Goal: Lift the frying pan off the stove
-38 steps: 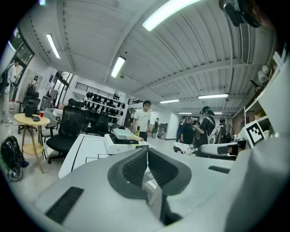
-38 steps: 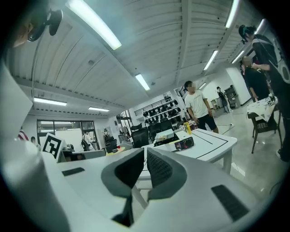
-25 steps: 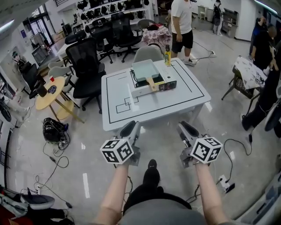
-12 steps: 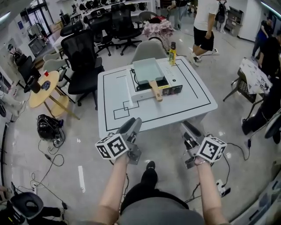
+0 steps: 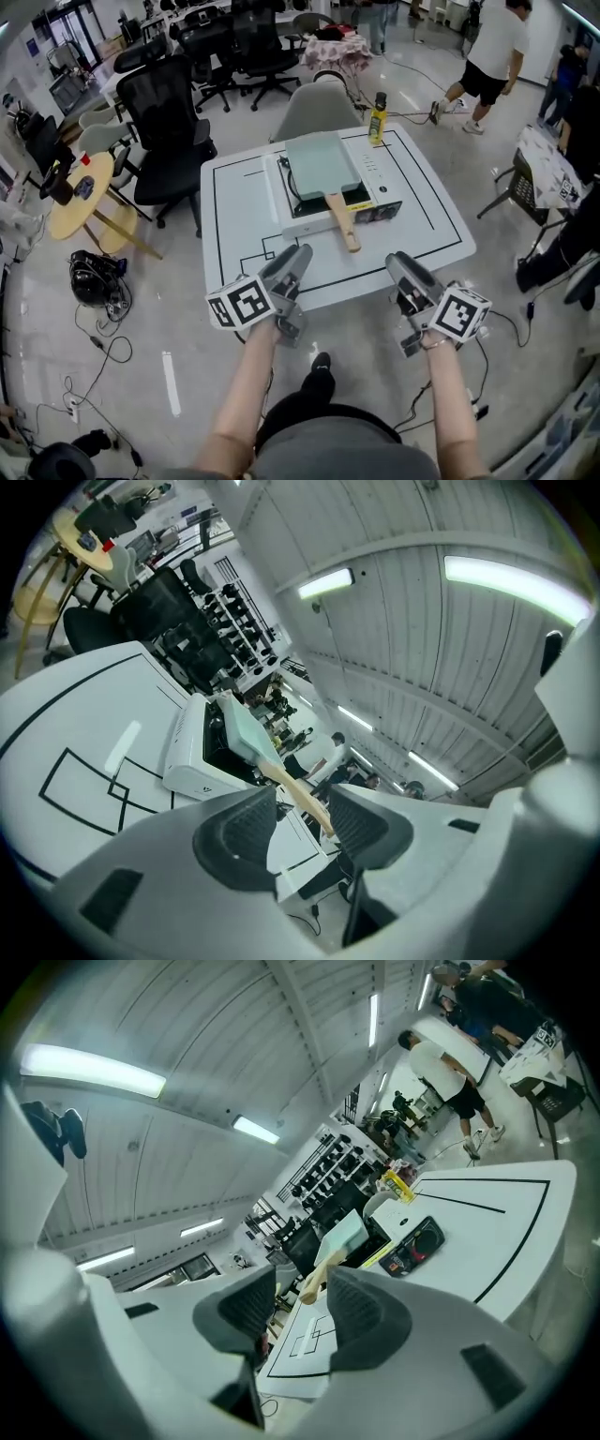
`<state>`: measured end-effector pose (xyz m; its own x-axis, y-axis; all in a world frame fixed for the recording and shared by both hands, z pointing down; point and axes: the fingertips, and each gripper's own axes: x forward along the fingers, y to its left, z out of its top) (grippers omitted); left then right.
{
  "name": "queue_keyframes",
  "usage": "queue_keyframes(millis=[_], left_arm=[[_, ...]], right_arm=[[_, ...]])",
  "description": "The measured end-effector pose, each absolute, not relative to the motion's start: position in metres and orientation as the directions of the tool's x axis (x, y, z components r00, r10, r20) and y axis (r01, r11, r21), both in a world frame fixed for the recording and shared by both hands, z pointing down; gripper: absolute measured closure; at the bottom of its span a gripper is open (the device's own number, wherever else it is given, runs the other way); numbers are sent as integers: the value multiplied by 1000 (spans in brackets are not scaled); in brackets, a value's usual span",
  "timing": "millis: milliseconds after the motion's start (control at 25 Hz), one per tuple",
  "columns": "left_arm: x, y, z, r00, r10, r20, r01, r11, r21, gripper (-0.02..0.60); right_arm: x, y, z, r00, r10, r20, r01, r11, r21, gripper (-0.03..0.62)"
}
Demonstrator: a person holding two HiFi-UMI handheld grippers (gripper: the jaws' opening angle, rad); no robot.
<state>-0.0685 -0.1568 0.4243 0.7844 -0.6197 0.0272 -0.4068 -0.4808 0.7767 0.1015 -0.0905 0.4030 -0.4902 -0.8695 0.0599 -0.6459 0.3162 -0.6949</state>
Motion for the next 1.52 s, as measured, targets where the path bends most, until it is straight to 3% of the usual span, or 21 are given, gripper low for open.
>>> queue_keyframes(millis=[680, 1520], left_arm=[[-38, -224, 435, 840, -542, 26, -265, -367, 891, 394], [-3, -271, 469, 861, -501, 83, -173, -136, 975, 394]], right_arm=[[103, -154, 400, -521, -852, 53, -597, 319, -736, 427], [99, -219, 427, -724, -687, 63, -435, 384, -815, 422]])
